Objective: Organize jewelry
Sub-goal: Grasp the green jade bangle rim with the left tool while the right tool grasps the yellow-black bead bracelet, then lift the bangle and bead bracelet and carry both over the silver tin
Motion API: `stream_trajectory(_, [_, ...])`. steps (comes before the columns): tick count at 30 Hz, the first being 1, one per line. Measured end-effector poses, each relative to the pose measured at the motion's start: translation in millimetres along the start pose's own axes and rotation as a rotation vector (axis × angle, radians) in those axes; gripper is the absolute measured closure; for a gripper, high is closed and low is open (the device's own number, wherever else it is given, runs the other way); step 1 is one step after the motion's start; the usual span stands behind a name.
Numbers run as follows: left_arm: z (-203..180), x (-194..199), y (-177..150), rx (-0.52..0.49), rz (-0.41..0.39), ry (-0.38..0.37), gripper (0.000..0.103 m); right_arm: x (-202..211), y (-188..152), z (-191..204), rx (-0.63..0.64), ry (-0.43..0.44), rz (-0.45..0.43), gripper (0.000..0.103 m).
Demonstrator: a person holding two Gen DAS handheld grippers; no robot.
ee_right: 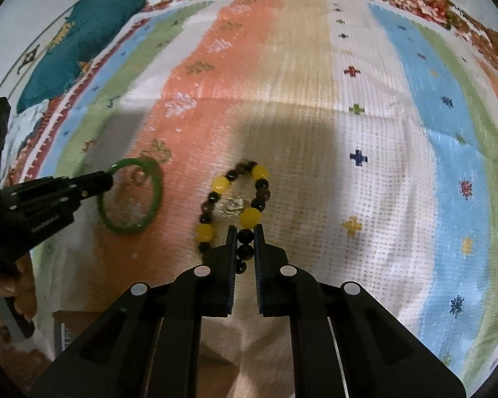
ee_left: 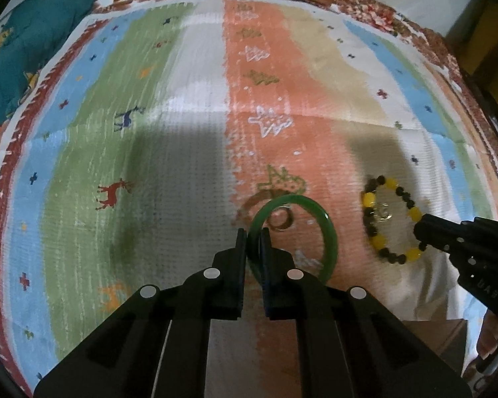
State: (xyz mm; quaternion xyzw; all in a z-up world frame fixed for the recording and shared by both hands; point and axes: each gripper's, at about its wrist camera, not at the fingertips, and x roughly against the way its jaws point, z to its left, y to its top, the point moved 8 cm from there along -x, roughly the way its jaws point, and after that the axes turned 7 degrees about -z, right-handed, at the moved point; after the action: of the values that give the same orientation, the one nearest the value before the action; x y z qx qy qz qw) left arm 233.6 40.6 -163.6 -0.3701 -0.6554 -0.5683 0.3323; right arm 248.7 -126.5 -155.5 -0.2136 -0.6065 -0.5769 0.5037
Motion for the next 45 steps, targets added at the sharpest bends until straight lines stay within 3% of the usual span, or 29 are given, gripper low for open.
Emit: stream_trajectory(45, [-19,71,4,0.014,-0.114,-0.046,0.094,87,7,42,0.071,0.067,-0.162,0.092])
